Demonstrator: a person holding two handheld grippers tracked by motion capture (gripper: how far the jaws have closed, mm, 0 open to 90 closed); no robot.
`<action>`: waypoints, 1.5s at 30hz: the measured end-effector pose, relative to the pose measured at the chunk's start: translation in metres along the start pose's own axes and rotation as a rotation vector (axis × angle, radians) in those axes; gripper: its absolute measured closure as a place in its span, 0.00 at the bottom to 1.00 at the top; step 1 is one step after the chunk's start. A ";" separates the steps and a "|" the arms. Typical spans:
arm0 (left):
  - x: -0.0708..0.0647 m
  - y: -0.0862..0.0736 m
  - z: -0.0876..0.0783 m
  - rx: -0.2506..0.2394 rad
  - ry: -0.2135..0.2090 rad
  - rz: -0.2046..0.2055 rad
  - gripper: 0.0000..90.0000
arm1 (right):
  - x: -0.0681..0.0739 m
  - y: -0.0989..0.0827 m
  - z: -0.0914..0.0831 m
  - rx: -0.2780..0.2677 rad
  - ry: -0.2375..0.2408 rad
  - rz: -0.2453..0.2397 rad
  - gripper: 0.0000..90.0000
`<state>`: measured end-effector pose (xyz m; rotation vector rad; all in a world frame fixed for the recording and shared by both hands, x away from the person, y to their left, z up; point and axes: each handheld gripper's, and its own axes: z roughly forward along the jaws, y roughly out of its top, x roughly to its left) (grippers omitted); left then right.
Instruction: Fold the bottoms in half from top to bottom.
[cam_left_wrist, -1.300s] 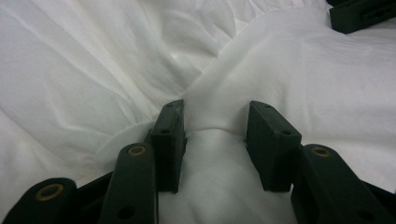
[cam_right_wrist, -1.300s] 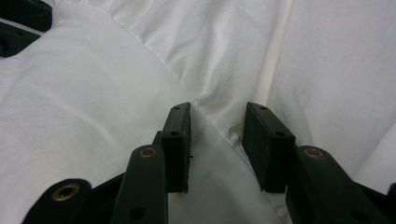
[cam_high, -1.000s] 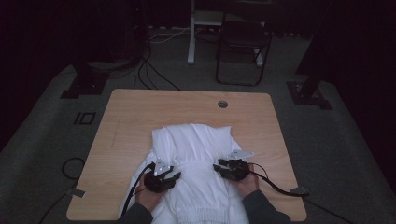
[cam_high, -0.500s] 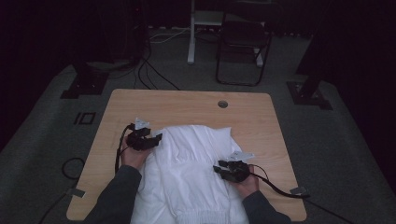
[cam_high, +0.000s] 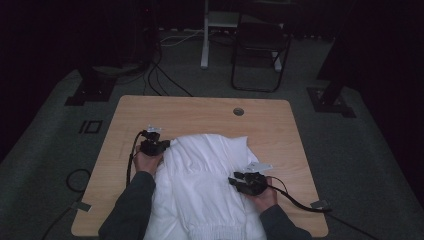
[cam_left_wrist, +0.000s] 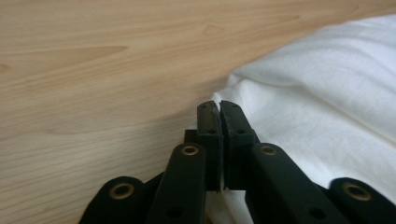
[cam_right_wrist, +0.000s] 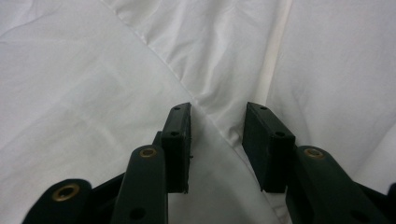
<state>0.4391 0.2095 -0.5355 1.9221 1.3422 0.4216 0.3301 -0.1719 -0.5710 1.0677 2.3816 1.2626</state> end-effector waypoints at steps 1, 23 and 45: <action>0.002 0.000 -0.004 -0.011 0.017 -0.004 0.98 | 0.000 0.000 0.000 0.000 -0.003 -0.003 0.68; 0.005 0.003 -0.003 -0.031 0.052 -0.031 0.89 | -0.094 0.087 0.011 -0.056 -0.151 0.154 0.47; 0.011 0.009 0.007 -0.036 0.012 -0.097 0.42 | -0.131 0.090 0.043 -0.028 -0.087 0.295 0.41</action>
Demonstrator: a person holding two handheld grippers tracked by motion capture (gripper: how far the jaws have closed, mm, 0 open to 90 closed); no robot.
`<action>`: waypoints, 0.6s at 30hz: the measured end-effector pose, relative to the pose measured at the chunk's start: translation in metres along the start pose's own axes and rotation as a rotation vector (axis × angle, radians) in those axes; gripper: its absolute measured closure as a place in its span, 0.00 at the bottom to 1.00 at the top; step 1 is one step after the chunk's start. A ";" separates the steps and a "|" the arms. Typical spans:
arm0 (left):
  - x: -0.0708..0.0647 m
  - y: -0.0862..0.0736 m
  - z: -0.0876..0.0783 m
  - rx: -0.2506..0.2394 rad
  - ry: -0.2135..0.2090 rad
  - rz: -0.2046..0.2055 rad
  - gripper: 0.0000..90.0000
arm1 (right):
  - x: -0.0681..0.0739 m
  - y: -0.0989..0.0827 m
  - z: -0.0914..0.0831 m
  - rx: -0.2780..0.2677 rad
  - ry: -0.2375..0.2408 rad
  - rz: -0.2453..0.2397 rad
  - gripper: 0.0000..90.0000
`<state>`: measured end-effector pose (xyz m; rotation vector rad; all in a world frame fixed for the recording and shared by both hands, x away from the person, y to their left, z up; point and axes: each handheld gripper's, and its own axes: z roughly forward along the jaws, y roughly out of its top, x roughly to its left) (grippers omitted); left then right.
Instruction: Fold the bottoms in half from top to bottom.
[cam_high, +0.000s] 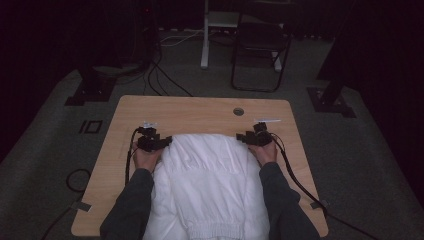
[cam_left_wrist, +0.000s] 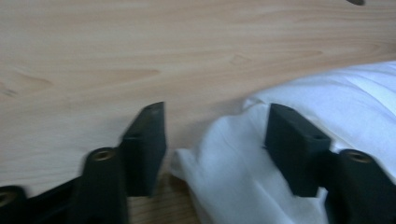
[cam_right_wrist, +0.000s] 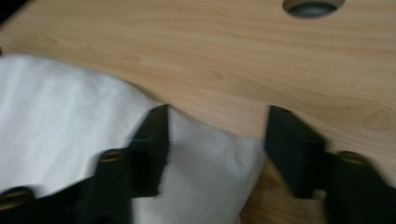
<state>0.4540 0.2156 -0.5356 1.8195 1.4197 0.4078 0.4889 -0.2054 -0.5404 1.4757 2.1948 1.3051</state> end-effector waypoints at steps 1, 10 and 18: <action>0.001 -0.001 0.003 0.019 -0.004 -0.007 0.41 | 0.000 0.000 0.002 0.020 -0.008 -0.006 0.39; 0.004 -0.006 0.010 0.083 -0.070 -0.008 0.49 | 0.002 -0.009 0.013 0.108 0.022 -0.038 0.56; 0.017 -0.003 -0.001 0.013 -0.187 -0.116 0.93 | 0.000 -0.004 -0.002 0.064 0.033 -0.045 0.97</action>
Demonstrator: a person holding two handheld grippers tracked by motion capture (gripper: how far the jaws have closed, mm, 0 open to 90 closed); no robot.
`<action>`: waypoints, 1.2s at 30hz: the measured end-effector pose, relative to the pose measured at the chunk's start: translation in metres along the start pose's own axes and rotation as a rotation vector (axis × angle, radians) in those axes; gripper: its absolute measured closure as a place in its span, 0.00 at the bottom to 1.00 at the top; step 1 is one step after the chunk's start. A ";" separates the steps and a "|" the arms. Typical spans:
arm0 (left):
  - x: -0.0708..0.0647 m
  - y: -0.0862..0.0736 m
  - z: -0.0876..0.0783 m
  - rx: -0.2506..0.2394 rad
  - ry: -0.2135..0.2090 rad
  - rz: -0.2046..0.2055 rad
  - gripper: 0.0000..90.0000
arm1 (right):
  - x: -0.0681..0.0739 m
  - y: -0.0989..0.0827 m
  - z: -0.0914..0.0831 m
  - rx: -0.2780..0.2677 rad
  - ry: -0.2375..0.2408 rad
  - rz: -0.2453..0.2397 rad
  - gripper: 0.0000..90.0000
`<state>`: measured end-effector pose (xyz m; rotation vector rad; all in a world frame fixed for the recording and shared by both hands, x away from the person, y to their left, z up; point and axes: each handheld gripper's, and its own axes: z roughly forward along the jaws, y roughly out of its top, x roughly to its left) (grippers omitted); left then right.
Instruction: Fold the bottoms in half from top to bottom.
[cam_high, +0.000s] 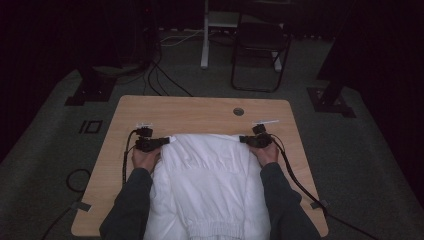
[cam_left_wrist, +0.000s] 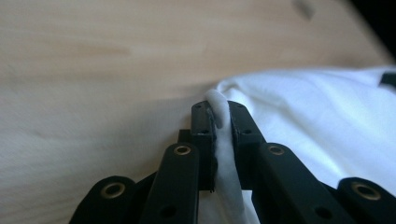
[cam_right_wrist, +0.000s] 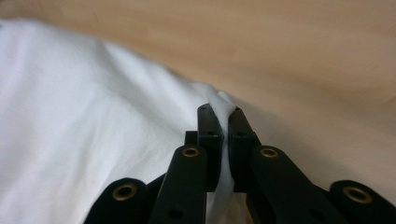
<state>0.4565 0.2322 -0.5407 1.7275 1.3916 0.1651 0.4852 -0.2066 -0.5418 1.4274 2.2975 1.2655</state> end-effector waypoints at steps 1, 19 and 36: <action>0.001 0.002 -0.004 -0.023 -0.011 -0.008 0.93 | 0.000 0.000 0.000 0.000 0.000 0.000 0.97; -0.039 0.050 -0.058 -0.215 0.035 0.152 0.93 | 0.008 0.040 -0.065 -0.251 -0.075 -0.057 0.98; -0.055 -0.041 -0.111 -0.142 -0.036 0.304 0.92 | 0.041 -0.055 -0.111 -0.211 0.019 -0.185 0.98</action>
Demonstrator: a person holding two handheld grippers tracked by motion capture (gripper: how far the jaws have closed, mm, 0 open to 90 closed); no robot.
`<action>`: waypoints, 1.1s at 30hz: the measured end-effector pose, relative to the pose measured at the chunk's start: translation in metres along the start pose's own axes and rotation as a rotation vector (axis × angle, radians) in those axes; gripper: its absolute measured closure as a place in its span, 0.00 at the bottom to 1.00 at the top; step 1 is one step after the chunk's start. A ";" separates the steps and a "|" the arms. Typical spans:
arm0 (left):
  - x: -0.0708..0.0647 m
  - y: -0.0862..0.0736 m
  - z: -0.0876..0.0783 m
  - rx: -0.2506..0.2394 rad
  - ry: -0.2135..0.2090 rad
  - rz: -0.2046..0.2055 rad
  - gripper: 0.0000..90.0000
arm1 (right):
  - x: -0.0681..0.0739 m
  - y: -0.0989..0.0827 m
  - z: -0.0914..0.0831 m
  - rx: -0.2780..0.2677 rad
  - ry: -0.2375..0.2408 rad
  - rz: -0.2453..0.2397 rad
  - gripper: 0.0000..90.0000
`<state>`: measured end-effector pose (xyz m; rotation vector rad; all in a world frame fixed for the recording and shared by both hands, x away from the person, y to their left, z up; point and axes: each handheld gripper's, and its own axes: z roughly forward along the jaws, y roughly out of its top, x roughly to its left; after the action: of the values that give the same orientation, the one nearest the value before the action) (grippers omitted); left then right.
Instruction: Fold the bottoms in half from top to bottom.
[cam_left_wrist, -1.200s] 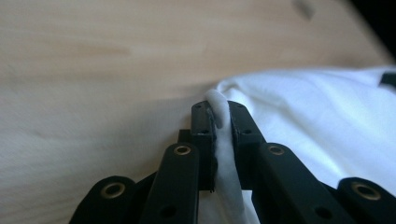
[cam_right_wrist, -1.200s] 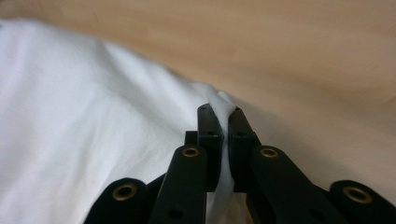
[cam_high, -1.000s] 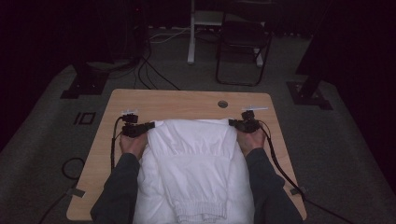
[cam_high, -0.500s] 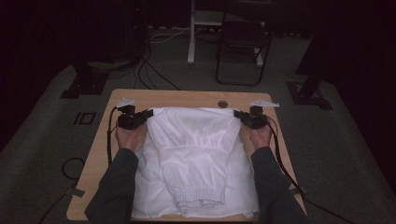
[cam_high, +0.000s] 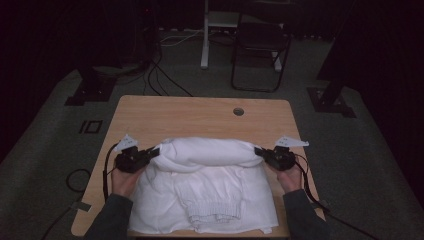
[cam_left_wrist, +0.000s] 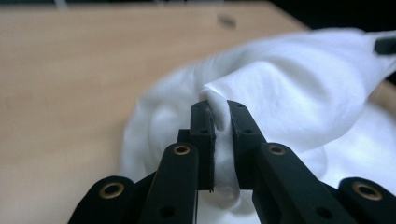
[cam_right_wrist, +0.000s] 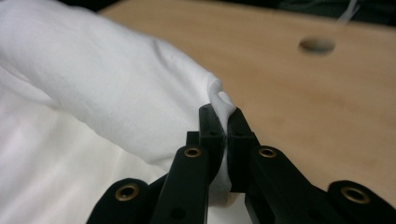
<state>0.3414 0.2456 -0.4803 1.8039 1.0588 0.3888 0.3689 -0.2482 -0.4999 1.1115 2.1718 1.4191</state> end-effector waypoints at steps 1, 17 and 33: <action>-0.001 -0.008 0.000 0.021 -0.001 -0.003 0.92 | 0.000 0.000 0.000 0.000 0.000 0.000 0.98; -0.013 -0.057 0.037 0.261 0.071 0.016 0.92 | 0.020 -0.054 0.034 0.256 -0.033 -0.063 0.98; 0.024 -0.019 0.100 0.166 0.194 -0.080 0.91 | -0.019 -0.017 0.082 0.266 -0.162 -0.020 0.97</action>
<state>0.4121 0.2090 -0.5486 1.8908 1.3270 0.4449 0.4253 -0.2142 -0.5549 1.2427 2.2913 1.0126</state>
